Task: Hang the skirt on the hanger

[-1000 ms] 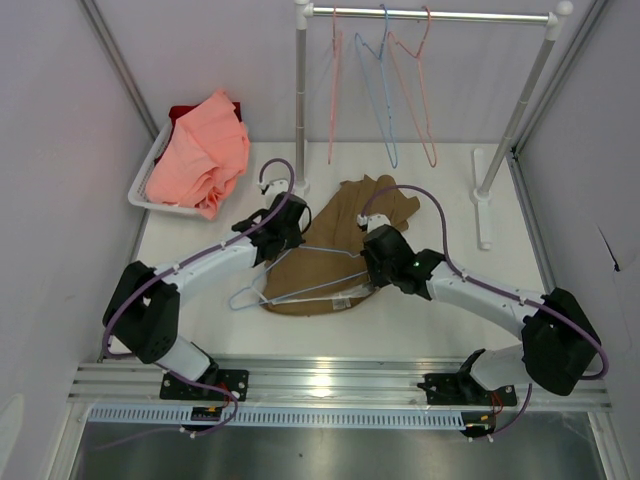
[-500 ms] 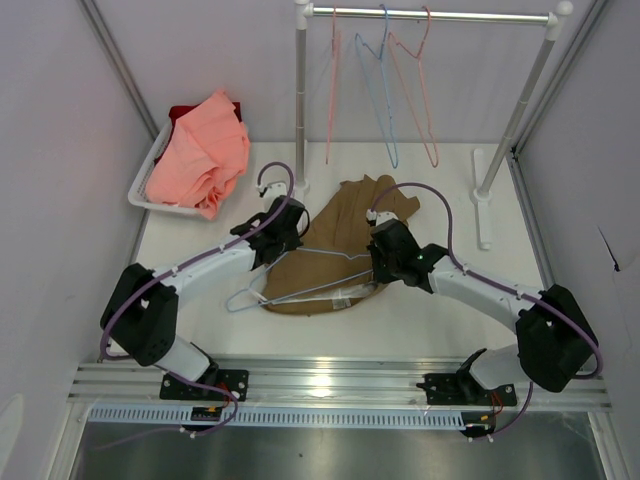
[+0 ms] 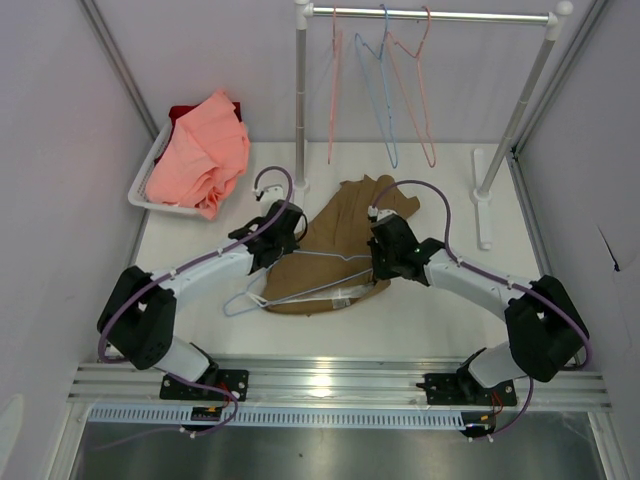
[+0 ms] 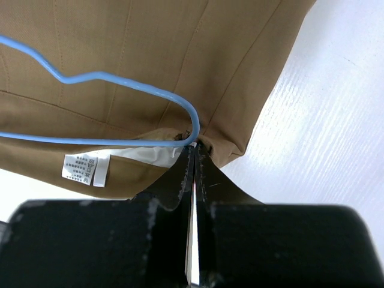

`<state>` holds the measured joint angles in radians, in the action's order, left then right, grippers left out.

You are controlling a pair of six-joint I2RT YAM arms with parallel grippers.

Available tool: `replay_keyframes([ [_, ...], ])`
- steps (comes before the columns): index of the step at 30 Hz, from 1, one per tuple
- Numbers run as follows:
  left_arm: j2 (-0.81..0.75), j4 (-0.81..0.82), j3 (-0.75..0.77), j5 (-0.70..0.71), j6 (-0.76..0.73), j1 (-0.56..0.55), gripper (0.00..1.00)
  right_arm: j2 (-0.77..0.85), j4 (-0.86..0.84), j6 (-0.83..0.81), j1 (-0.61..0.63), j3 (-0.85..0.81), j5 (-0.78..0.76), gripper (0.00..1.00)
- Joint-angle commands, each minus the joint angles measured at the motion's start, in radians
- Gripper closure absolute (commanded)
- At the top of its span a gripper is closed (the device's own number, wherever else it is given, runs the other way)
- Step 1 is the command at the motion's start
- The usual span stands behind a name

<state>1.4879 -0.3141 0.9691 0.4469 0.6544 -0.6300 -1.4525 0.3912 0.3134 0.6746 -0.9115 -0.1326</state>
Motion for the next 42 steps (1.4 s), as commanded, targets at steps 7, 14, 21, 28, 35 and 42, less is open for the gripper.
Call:
replay_keyframes([
  [7, -0.051, 0.020, -0.043, 0.062, -0.018, -0.007, 1.00, -0.045, -0.014, 0.021, -0.026, -0.064, 0.018, 1.00],
  [14, -0.089, 0.041, -0.082, 0.098, -0.002, -0.010, 1.00, -0.062, 0.001, 0.019, -0.032, -0.086, 0.019, 1.00],
  [21, -0.066, 0.027, -0.070, 0.115, -0.009, -0.014, 1.00, -0.051, 0.002, 0.024, -0.035, -0.082, 0.024, 1.00],
  [28, -0.041, 0.012, -0.041, 0.157, -0.018, -0.034, 1.00, -0.017, 0.014, 0.029, -0.035, -0.084, 0.031, 1.00],
  [35, -0.017, 0.015, -0.021, 0.184, -0.035, -0.062, 1.00, -0.011, 0.020, 0.030, -0.036, -0.084, 0.037, 1.00],
  [42, 0.008, -0.013, 0.006, 0.226, -0.035, -0.074, 1.00, 0.001, 0.034, 0.029, -0.033, -0.092, 0.037, 1.00],
])
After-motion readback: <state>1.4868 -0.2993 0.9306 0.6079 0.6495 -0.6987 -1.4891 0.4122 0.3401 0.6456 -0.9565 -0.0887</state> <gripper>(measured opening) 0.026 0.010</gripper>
